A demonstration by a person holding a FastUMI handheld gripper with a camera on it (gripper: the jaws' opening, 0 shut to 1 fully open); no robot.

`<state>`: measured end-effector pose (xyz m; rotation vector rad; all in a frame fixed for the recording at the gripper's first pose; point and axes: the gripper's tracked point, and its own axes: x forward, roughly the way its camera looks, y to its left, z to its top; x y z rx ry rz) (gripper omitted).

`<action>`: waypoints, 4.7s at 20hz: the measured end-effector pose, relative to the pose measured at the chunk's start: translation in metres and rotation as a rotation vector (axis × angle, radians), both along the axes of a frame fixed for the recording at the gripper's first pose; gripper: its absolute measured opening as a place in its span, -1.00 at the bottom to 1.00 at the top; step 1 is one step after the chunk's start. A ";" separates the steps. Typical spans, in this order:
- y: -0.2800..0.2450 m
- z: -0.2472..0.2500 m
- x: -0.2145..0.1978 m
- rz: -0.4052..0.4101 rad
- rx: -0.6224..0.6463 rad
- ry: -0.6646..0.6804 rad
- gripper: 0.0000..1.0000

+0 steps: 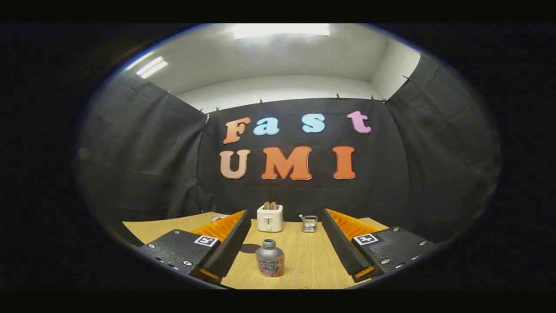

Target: Take the bottle from table, then pour the juice into the cup, finally place the bottle on the coaster

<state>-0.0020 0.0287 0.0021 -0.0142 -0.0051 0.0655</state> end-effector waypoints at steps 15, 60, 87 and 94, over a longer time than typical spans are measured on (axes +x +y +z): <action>0.037 -0.100 0.028 0.085 -0.032 0.116 0.94; 0.096 -0.186 0.096 0.087 -0.285 0.354 0.54; 0.148 -0.156 0.132 0.095 -1.280 -0.077 0.51; 0.164 -0.149 0.131 0.112 -1.443 -0.195 0.50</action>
